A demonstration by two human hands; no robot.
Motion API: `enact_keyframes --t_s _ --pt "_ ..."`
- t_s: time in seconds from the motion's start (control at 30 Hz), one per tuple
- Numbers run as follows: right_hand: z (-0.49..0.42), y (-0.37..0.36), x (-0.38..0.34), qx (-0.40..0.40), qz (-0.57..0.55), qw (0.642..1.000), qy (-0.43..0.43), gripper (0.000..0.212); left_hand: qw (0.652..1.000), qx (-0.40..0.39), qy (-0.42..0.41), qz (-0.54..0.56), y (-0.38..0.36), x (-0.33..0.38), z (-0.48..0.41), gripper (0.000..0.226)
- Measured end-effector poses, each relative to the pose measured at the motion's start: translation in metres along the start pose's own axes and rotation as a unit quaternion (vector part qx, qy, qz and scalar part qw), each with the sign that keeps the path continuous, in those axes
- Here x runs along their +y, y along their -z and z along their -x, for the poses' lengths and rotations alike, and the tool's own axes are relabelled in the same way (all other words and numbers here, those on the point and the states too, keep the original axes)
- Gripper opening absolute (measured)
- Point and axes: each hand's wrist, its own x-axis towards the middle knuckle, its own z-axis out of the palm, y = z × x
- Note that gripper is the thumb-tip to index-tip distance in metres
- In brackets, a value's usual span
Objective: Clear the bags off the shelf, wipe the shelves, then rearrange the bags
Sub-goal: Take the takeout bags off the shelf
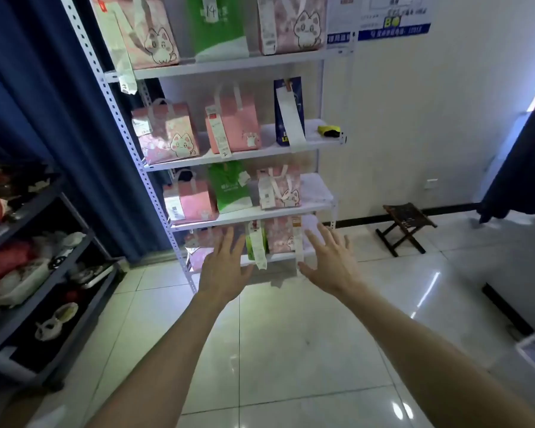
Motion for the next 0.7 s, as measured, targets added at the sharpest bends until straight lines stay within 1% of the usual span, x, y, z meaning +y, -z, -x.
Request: enact_keyframes --t_s 0.07,0.13,0.23,0.33,0.43,0.6,0.7 --pt "0.009 -0.002 0.014 -0.002 -0.03 1.0 -0.002 0.077 0.999 -0.033 0.004 0.012 -0.008 0.015 0.003 0.073" --pt "0.021 -0.009 0.029 -0.018 -0.019 1.0 -0.002 0.07 0.999 -0.052 -0.002 0.007 -0.022 0.029 0.008 0.066" --pt "0.035 -0.023 0.051 -0.053 -0.007 0.999 0.0 0.071 0.997 -0.076 -0.013 0.019 -0.043 0.048 0.017 0.057" --pt "0.043 -0.038 0.067 -0.103 -0.008 0.995 -0.005 0.075 0.993 -0.117 -0.019 0.009 -0.063 0.06 0.023 0.057" --pt "0.041 -0.061 0.078 -0.153 -0.01 0.988 0.001 0.072 0.989 -0.148 -0.017 -0.001 -0.086 0.063 0.018 0.058" --pt "0.004 -0.099 0.091 -0.201 -0.01 0.979 -0.011 0.072 0.983 -0.185 -0.018 0.0 -0.125 0.05 -0.02 0.061" --pt "-0.035 -0.122 0.097 -0.211 -0.015 0.977 -0.022 0.072 0.98 -0.197 -0.016 0.012 -0.149 0.038 -0.062 0.061"
